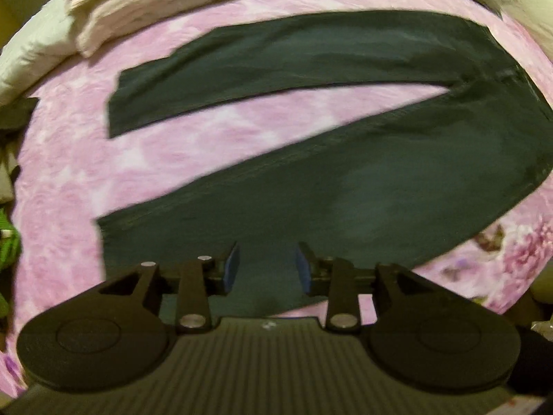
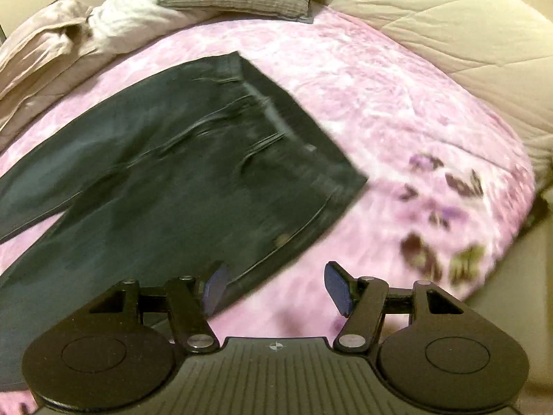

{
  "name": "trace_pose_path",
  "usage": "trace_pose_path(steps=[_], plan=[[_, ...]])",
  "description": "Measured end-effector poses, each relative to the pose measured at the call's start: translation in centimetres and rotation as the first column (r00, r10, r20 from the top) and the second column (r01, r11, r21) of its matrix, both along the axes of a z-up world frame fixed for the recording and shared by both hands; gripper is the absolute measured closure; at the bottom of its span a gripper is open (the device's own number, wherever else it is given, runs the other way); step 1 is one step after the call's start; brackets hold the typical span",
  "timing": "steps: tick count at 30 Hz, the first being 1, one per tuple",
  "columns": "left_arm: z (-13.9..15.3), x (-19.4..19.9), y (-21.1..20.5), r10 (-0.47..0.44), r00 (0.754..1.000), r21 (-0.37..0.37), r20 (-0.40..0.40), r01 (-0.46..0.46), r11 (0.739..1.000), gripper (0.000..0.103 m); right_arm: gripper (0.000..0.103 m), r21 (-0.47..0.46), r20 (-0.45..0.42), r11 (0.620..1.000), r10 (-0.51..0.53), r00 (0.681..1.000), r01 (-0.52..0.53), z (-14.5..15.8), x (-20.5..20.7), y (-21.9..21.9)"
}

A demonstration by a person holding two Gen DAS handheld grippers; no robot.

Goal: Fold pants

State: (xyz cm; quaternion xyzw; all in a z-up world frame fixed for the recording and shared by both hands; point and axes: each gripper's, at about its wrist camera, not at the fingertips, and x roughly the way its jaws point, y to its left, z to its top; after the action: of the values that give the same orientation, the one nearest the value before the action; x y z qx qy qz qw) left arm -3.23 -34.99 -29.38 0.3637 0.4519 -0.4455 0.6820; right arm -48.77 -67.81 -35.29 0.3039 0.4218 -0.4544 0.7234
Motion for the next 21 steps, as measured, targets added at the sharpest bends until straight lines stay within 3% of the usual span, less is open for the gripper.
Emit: trace_pose_path(steps=[6,10,13,14,15,18,21], plan=[[-4.3,-12.0,-7.5,-0.138,0.989,0.018,-0.052,0.139,0.990,0.061,0.044,-0.019,0.011,0.991,0.136,0.991,-0.136,-3.6,-2.8,-8.5],[-6.3,-17.2,-11.3,-0.193,0.976,0.019,-0.100,0.195,0.981,0.060,0.044,0.061,0.044,0.990,0.124,0.991,-0.127,-7.1,-4.2,-12.1],[-6.8,-19.5,-12.7,-0.219,0.969,0.022,-0.118,0.223,0.974,0.058,0.044,0.096,0.132,0.990,0.088,0.987,-0.101,-8.2,-5.2,-12.8],[-6.8,-19.9,-13.0,-0.226,0.967,0.026,-0.118,0.230,0.973,0.058,0.066,0.099,0.149,0.989,0.091,0.985,-0.106,-8.2,-5.4,-12.8],[-6.7,-20.2,-13.1,-0.228,0.966,0.028,-0.118,0.233,0.972,0.058,0.102,0.100,0.161,0.987,0.109,0.981,-0.126,-8.1,-5.4,-12.8],[-6.2,-20.5,-13.2,-0.216,0.970,0.041,-0.115,0.222,0.974,0.058,0.102,0.036,0.111,0.991,0.123,0.986,-0.128,-6.5,-5.5,-12.5],[-5.3,-20.0,-12.5,-0.202,0.975,0.044,-0.096,0.207,0.977,0.058,0.102,0.031,0.095,0.991,0.127,0.987,-0.130,-6.8,-5.7,-12.3]])
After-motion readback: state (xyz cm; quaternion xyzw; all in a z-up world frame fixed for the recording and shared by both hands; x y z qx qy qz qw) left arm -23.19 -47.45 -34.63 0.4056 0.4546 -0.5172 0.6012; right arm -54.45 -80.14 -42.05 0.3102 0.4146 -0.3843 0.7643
